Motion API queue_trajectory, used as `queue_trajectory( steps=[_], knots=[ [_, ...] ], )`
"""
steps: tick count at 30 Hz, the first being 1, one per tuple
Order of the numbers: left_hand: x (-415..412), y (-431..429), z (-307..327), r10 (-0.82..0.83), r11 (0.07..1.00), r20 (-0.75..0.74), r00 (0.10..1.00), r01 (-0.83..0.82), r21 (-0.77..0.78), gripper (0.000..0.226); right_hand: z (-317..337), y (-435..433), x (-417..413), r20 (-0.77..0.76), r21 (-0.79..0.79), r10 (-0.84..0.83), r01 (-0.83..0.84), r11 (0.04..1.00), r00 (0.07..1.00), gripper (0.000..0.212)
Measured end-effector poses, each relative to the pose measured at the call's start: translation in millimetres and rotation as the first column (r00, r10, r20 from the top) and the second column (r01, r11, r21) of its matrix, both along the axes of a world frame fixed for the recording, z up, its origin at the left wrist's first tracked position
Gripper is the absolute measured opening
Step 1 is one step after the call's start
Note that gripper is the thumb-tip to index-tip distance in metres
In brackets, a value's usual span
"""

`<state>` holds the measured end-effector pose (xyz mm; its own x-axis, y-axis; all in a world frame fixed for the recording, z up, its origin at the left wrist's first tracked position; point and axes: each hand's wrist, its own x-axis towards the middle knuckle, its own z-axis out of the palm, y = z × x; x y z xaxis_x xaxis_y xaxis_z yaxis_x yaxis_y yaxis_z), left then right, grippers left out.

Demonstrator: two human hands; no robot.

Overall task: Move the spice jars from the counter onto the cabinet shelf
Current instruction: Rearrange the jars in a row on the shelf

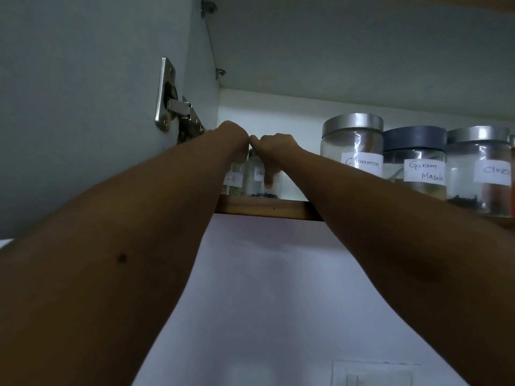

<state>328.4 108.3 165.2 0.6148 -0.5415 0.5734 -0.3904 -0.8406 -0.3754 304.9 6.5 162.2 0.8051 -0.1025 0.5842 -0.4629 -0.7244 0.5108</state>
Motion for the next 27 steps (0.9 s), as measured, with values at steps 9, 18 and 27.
queue_trajectory(
  steps=[9,18,27],
  knots=[
    [-26.3,6.8,1.2,-0.251,0.920,-0.163,0.954,0.182,-0.348,0.068,-20.7,14.6,-20.8,0.112,-0.027,-0.066,0.069,0.997,0.992,0.091],
    [-119.1,29.2,36.2,-0.489,0.795,0.075,0.869,0.479,-0.371,0.031,-19.3,42.7,-84.5,0.227,-0.288,0.280,-0.210,0.934,0.933,0.022],
    [-154.4,34.3,31.7,-0.538,0.762,0.226,0.812,0.583,-0.282,0.033,-24.4,54.3,-157.9,0.192,-0.506,0.572,-0.419,0.754,0.797,0.006]
  ],
)
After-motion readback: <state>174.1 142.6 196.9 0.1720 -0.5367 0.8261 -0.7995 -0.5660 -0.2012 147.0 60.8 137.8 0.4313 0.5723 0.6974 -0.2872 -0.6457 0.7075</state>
